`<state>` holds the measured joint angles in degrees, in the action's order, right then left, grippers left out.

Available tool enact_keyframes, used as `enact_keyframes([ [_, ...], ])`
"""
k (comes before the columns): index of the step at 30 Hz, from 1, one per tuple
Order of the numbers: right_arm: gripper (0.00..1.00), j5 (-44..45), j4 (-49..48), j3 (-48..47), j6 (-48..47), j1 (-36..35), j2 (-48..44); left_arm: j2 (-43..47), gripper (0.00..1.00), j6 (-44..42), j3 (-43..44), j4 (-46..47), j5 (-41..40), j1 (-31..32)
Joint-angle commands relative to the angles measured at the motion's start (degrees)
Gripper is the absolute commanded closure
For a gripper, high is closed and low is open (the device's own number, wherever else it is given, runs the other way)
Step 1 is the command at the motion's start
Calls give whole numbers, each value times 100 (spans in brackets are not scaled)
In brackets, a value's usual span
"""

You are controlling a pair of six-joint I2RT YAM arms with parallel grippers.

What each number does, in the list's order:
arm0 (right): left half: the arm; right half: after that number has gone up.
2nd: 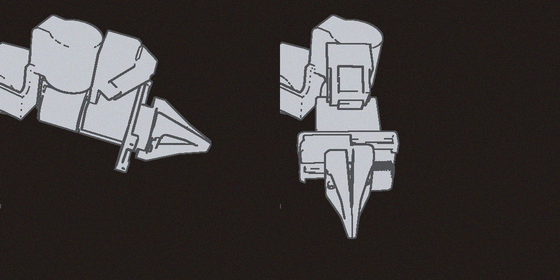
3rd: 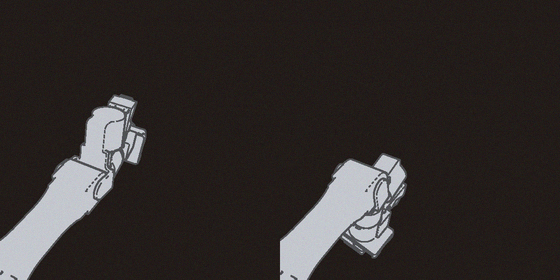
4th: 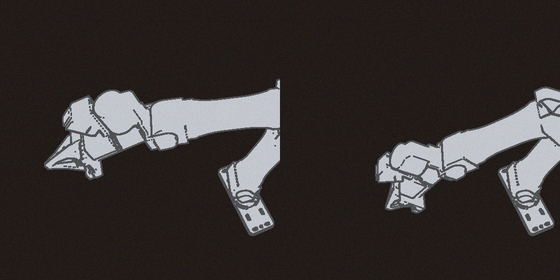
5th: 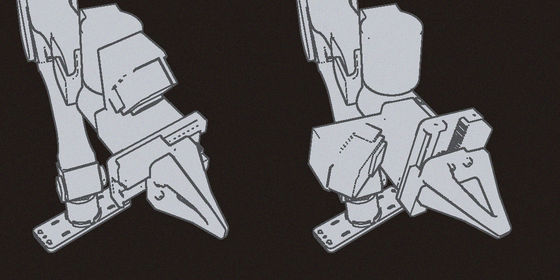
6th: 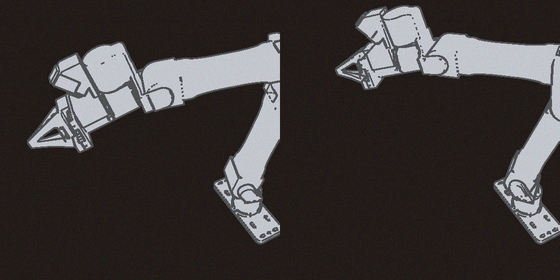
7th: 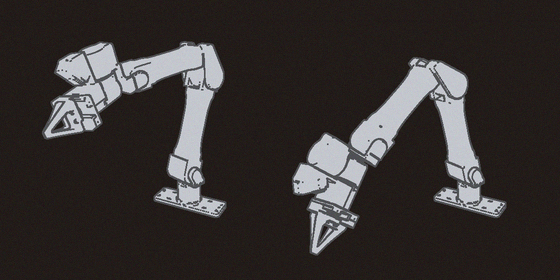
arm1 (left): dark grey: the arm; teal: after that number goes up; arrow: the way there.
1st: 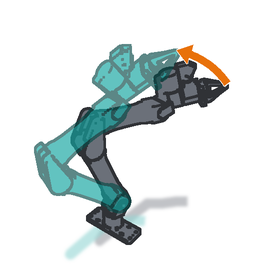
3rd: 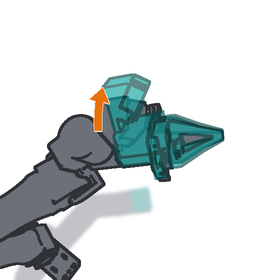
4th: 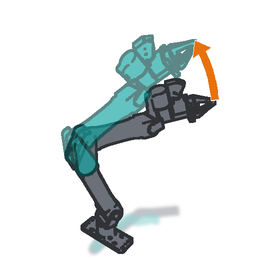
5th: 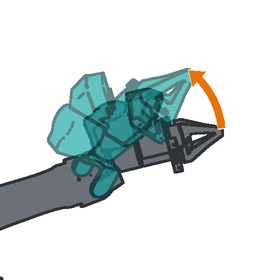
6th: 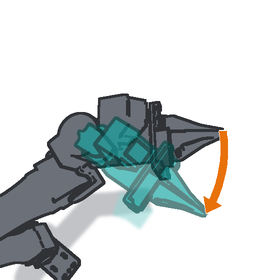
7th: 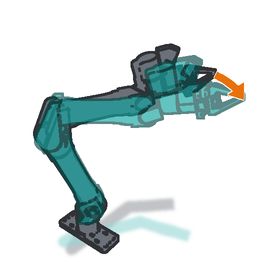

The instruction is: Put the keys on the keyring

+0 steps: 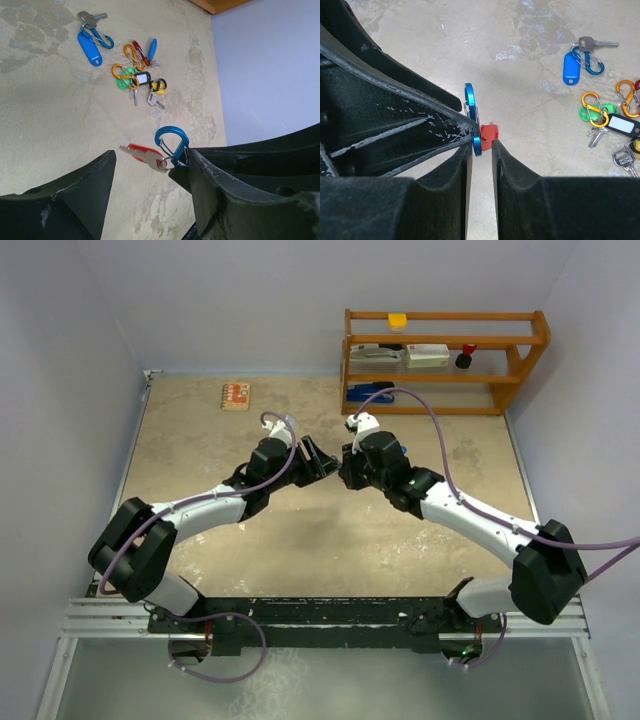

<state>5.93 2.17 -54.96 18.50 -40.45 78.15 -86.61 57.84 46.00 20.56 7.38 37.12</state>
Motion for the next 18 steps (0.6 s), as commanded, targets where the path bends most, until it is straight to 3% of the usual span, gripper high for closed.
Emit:
enact_keyframes([
  [1, 75, -96, -299, 23, 71, 57, -131, 182, 43, 137, -44, 563, 302, -38],
  [18, 79, -13, -344, 53, -2, 86, -305, -54, 43, 215, -125, 592, 596, -39],
])
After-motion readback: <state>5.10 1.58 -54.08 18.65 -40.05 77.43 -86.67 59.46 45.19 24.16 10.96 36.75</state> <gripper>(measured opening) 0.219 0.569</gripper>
